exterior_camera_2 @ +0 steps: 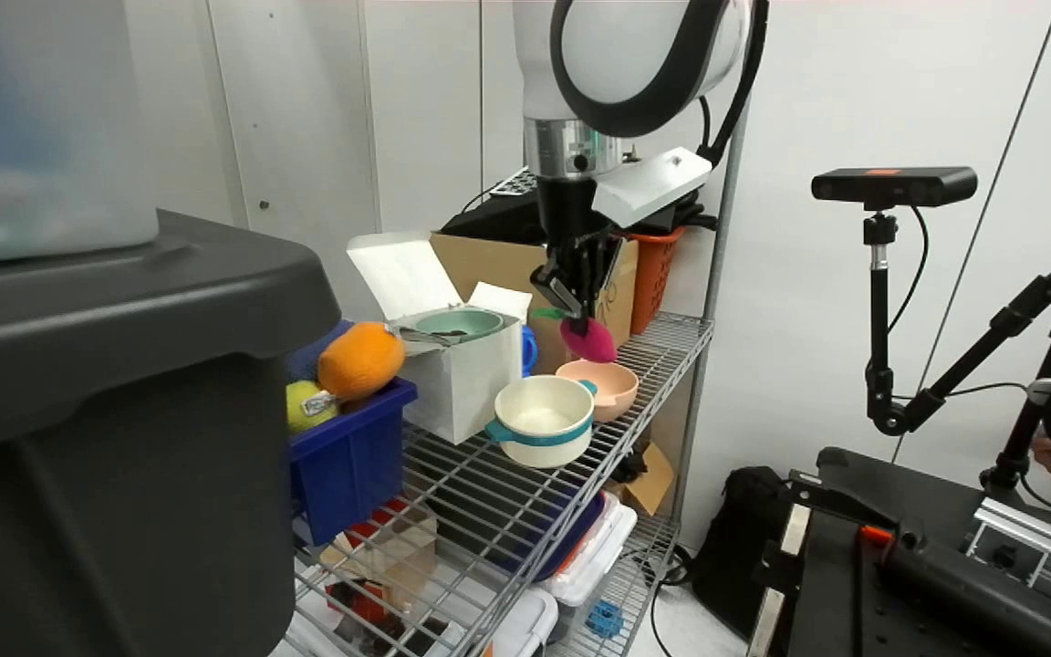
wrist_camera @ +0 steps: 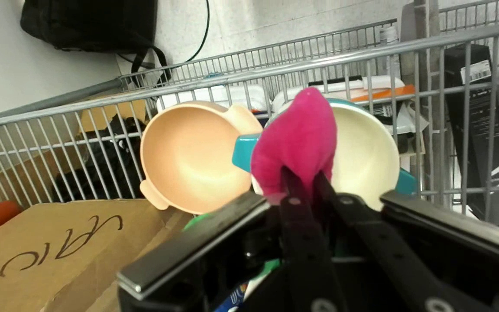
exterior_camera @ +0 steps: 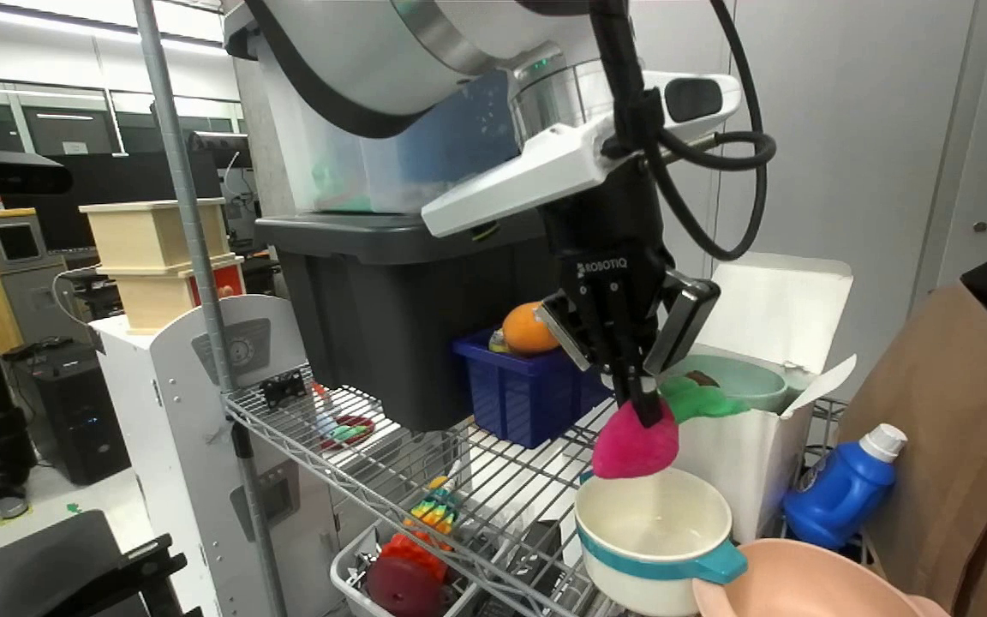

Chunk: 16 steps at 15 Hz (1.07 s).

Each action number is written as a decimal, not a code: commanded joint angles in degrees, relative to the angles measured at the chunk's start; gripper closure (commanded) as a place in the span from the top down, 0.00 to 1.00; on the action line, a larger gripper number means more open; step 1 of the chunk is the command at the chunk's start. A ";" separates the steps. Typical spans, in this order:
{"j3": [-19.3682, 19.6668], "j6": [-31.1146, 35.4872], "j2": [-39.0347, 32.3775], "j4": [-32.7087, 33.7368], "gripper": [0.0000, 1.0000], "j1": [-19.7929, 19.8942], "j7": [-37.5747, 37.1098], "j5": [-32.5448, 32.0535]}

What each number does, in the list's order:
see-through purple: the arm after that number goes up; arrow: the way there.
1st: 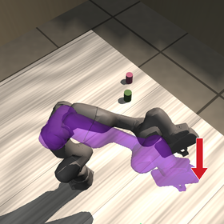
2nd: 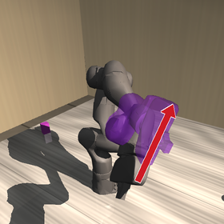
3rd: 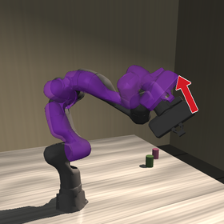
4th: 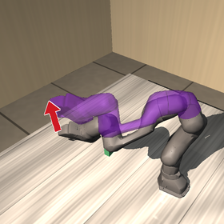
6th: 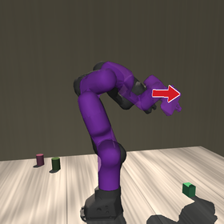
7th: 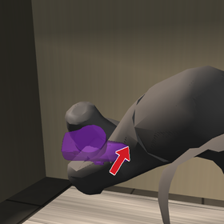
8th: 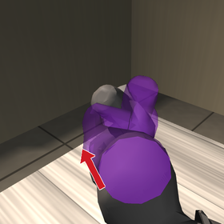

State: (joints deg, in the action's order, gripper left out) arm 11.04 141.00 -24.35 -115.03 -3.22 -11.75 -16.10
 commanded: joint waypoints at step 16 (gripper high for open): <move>0.74 8.39 -7.52 4.19 0.02 -1.61 -6.01 -0.21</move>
State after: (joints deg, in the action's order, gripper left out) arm 11.11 148.02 -30.51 -112.47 -4.16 -16.02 -16.14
